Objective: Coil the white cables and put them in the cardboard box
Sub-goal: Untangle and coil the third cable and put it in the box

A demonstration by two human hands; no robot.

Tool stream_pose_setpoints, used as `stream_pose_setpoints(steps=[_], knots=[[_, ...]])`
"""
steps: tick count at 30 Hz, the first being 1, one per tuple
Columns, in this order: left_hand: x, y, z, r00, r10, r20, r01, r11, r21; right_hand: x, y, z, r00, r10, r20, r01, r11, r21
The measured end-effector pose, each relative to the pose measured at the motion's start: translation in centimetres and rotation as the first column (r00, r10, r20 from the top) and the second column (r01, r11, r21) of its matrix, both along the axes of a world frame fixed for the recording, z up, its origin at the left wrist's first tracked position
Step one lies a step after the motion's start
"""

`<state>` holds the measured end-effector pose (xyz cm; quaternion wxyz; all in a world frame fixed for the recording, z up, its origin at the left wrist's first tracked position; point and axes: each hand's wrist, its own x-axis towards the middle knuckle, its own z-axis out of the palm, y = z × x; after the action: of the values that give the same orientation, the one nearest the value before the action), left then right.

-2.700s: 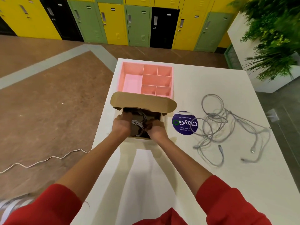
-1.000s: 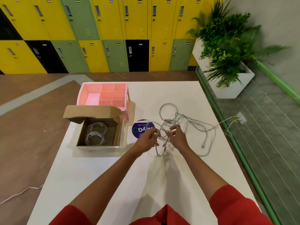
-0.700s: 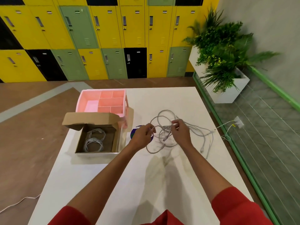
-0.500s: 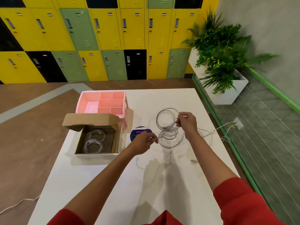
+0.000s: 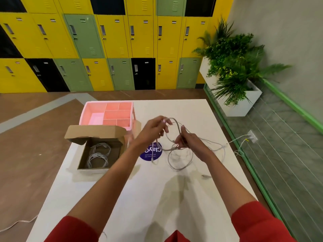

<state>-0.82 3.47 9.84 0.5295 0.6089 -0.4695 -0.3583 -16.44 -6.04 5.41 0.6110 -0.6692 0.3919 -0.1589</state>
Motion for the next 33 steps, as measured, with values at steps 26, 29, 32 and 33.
stream_pose_setpoints(steps=[26,29,32,33], knots=[[4.8,1.8,1.6,0.604,-0.138,-0.785,0.031,0.988,-0.15,-1.5,-0.8,2.4,0.925,-0.375,-0.065,0.331,0.876,-0.35],[4.0,1.0,1.3,0.682,-0.098,-0.725,0.006,0.992,-0.128,-1.0,0.6,3.0,0.971,-0.12,-0.205,0.044,0.939,-0.342],[3.4,0.4,0.7,0.779,0.008,-0.627,-0.056,0.997,-0.058,-0.2,1.6,4.8,0.934,0.131,-0.332,-0.246,0.91,-0.334],[3.3,0.3,0.5,0.816,0.041,-0.576,-0.072,0.997,-0.03,0.0,1.9,5.5,0.913,0.192,-0.361,-0.319,0.888,-0.333]])
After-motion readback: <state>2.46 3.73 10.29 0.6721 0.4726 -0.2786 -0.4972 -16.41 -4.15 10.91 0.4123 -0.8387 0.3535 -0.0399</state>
